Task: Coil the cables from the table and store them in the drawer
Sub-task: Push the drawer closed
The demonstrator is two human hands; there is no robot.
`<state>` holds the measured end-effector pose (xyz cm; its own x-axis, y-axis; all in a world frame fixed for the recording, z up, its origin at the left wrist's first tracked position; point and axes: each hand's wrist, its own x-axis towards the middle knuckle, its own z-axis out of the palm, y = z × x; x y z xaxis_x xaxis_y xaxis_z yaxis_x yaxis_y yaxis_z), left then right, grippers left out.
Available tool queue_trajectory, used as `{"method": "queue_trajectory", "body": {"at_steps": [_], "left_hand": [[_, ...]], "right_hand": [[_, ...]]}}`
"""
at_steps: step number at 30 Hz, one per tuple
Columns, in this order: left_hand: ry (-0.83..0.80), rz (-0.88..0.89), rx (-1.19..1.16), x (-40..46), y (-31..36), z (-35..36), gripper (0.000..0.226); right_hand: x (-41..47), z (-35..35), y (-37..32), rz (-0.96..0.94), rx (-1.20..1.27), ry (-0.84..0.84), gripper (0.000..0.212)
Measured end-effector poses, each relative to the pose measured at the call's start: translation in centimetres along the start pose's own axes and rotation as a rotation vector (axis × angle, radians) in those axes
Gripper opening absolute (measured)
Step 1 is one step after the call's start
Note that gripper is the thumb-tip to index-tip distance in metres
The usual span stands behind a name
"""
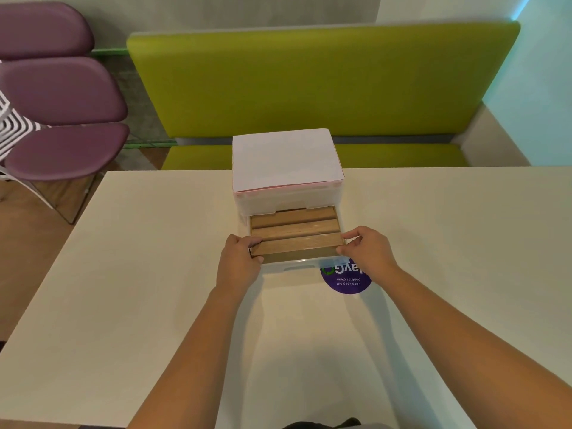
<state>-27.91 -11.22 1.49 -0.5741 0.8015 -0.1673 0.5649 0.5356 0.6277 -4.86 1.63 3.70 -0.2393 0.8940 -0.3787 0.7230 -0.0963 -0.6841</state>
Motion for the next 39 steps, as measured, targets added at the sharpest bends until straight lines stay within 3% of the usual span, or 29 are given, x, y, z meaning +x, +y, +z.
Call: {"method": "queue_trajectory", "body": {"at_steps": [6,19,32,39], "left_hand": [[0.041,0.013,0.063,-0.2,0.4,0.2,0.039],[0.034,-0.038,0.063,-0.4,1.1,0.4,0.044],[0.044,0.003,0.245,-0.3,1.6,0.6,0.037],[0.028,-0.061,0.165,-0.4,2.0,0.6,0.044]], "right_hand": [[-0.3,0.1,-0.4,0.002,-0.095,0.019,0.047],[-0.5,0.5,-1.7,0.025,-0.273,0.045,0.031],[1.1,-0.2,-1.8,-0.007,-0.242,-0.016,0.037],[1.4,-1.1,-2.1,0.029,-0.323,-0.153,0.057]]}}
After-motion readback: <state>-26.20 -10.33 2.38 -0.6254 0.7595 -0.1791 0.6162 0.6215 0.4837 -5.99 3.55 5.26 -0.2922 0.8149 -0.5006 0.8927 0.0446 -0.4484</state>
